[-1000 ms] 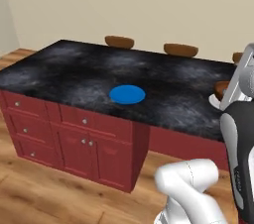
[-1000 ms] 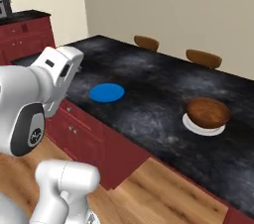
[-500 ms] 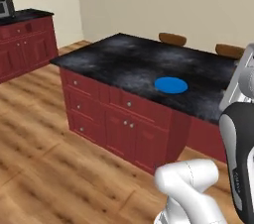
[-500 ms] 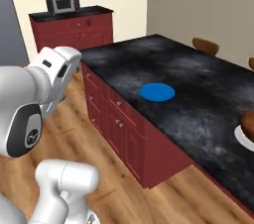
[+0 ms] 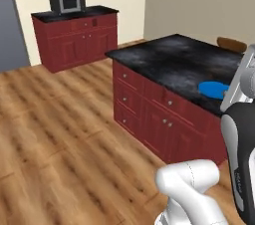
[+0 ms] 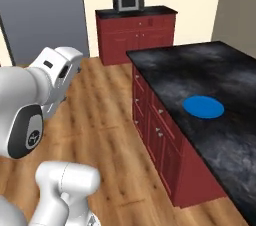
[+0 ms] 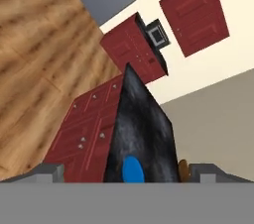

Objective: Move the bowls from the cabinet to the plates on the dining table.

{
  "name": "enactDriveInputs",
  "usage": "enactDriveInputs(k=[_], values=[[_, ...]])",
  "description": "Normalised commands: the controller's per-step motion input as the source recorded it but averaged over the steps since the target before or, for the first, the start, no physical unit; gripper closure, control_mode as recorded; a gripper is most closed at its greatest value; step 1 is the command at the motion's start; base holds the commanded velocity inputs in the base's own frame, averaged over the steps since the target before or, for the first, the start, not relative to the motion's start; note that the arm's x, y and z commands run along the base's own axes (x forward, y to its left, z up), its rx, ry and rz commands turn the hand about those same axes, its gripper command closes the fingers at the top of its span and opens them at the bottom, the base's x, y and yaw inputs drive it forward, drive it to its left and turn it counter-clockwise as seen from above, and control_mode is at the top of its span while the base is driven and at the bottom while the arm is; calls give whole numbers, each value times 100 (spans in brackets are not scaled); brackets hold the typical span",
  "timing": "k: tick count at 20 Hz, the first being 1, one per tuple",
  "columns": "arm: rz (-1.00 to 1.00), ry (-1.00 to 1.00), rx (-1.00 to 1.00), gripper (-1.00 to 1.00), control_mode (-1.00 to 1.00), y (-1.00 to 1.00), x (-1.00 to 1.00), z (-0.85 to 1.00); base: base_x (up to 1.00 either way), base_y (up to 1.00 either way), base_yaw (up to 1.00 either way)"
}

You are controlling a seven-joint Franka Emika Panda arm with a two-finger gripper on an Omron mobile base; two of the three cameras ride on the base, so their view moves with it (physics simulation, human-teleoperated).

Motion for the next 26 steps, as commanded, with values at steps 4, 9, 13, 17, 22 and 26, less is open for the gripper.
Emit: enactDriveInputs(k=[4,9,13,17,22,26], values=[[0,0,0,-100,100,0,0,0,-16,14,50],[0,0,0,-100,100,0,0,0,-2,15,50],[0,0,0,-100,100,0,0,0,8,15,45],[0,0,0,-100,100,0,0,0,41,16,36],[0,0,0,-100,100,0,0,0,63,14,30],[0,0,0,-100,100,0,0,0,73,11,26]])
